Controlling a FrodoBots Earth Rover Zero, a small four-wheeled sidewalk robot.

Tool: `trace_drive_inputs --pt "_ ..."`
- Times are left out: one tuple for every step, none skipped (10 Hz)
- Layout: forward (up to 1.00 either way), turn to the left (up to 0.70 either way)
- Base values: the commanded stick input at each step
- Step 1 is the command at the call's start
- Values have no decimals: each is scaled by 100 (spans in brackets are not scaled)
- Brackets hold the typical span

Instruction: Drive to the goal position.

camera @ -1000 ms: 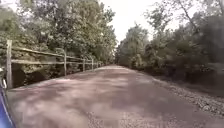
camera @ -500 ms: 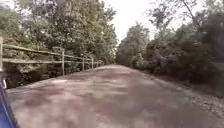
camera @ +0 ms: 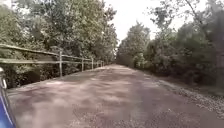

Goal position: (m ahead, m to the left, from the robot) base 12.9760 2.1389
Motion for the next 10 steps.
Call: trace_drive_inputs --pt "70 0" --pt "70 0" --pt "70 0" --pt "70 0" --pt "70 0" --pt "70 0" --pt "70 -28" --pt "70 -31" --pt "70 -18" --pt "70 0"
